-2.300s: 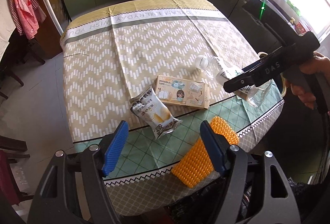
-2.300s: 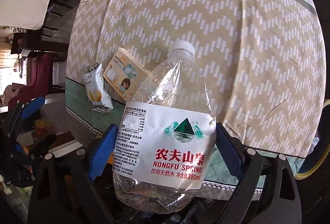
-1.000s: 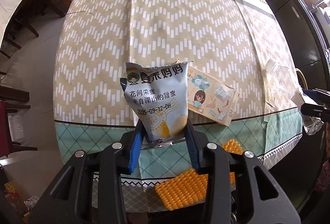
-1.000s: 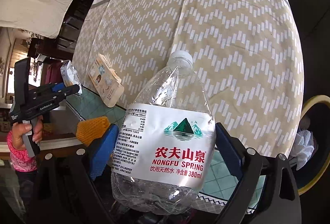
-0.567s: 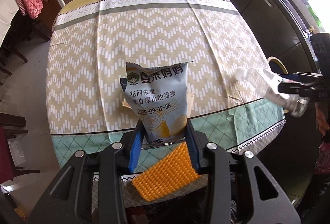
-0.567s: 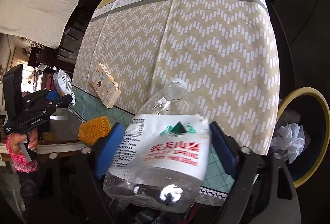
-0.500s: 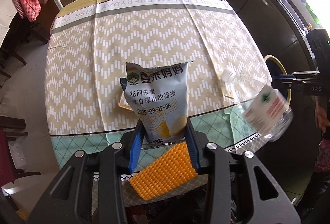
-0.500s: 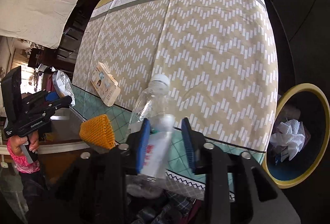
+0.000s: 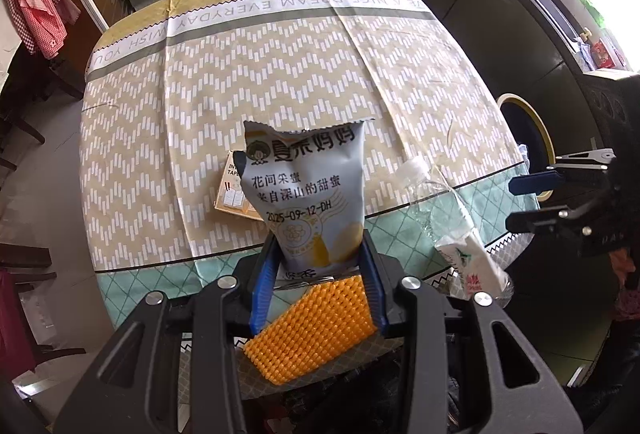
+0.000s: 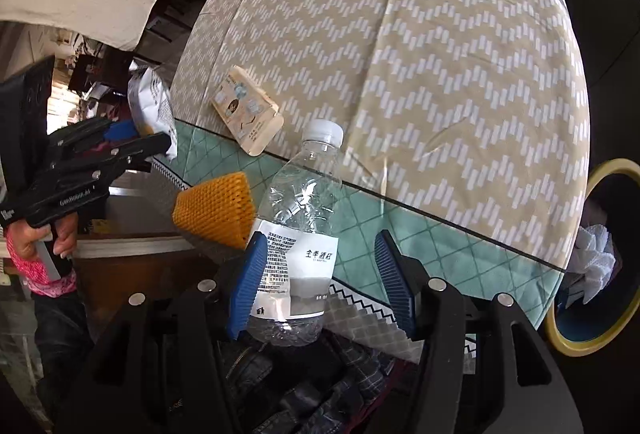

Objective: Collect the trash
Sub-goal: 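Grasp the second clear water bottle with the right tool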

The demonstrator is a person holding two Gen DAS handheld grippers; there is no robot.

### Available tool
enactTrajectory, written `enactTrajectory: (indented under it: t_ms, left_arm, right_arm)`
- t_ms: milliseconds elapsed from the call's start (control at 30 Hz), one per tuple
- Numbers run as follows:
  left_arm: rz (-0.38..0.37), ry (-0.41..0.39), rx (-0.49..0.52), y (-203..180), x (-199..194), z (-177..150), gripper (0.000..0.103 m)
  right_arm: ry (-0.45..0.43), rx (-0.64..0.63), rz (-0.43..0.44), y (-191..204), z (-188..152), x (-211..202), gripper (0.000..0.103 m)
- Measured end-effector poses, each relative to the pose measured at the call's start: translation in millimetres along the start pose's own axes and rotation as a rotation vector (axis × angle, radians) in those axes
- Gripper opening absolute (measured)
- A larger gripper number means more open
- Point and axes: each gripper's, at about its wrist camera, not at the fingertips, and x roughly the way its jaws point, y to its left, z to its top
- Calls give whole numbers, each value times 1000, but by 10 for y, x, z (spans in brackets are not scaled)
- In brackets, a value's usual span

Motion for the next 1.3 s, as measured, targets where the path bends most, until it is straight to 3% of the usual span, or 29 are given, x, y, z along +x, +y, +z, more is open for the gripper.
enactTrajectory:
  t_ms: [233,333,433,667,1000,1033,1100,1300]
  left_arm:
    - [-19,-44,-18,193,-149,-46,38]
    - [-15,-69,-47,379,-247,-110,38]
    - [-17,-77,-60,520,-297,-195,38]
    - [-39,-65,-53,631,-243,-311,38]
    - [-49,-64,-27,582,-232,-303,38]
    - [-49,-63,-28,582,-231,-305,38]
    - [-47,-61,-31,590,-231,-309,38]
    - [-39,-58,-39,622,-238,-314,38]
  right_arm:
    - [61,-152,-201,848,11,185,56]
    - [81,-159,-223,969,6,318,56]
    - [126,-80,-167,769,15,470,56]
    - [198,151,54,191,-146,826,56]
    - [174,236,256,-43,-94,1124,65]
    - [158,227,260,-33,-65,1132,62]
    - [139,201,261,7,-38,1127,41]
    - [58,82,206,290,29,890,21]
